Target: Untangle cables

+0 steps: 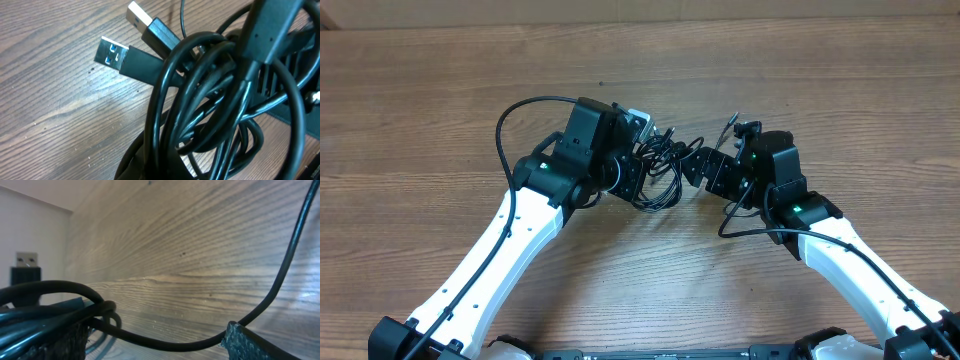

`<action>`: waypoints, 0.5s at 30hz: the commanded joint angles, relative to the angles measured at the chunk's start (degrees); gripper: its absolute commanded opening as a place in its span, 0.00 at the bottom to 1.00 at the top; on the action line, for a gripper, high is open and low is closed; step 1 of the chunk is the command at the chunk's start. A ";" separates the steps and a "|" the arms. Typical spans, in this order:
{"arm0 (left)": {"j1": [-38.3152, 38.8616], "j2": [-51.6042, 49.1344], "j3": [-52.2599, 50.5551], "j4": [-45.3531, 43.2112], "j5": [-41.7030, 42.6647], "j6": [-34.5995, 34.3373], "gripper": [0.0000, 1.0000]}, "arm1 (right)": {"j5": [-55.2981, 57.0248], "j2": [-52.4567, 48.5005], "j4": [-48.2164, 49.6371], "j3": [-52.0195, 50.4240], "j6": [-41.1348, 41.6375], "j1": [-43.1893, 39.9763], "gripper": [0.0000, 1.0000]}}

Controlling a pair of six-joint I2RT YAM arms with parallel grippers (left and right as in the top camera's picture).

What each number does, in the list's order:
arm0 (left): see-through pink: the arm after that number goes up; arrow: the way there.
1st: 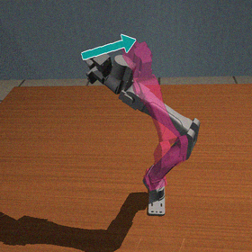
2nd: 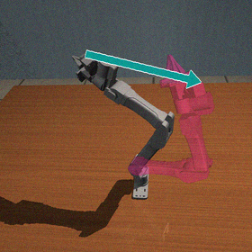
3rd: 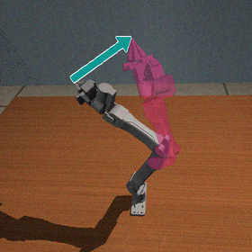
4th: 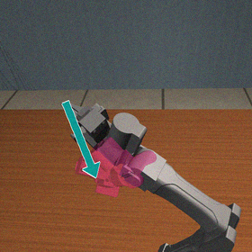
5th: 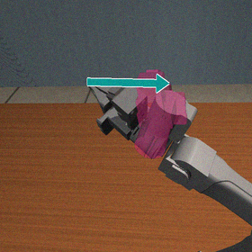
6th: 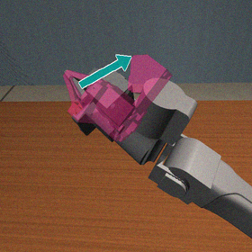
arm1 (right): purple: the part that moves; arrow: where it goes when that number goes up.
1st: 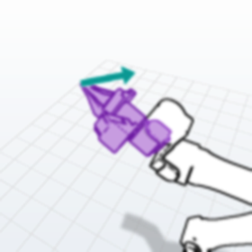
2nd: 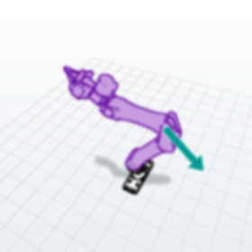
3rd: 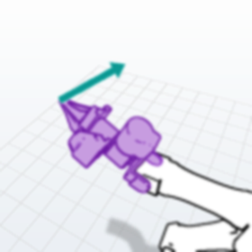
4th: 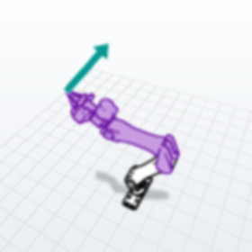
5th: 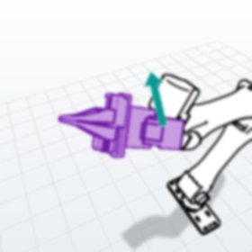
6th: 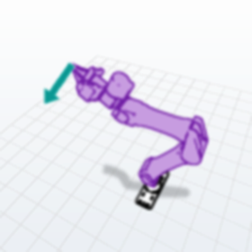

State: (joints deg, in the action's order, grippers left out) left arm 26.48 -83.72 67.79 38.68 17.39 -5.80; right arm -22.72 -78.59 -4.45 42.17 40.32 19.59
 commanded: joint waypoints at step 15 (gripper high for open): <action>0.13 0.46 0.94 0.98 -0.42 1.11 0.04 | -14.34 0.94 8.94 0.22 -0.09 0.28 0.79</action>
State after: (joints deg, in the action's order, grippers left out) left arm 26.20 -83.72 67.79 39.64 16.10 -5.76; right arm -28.97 -78.59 2.11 41.98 40.29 19.46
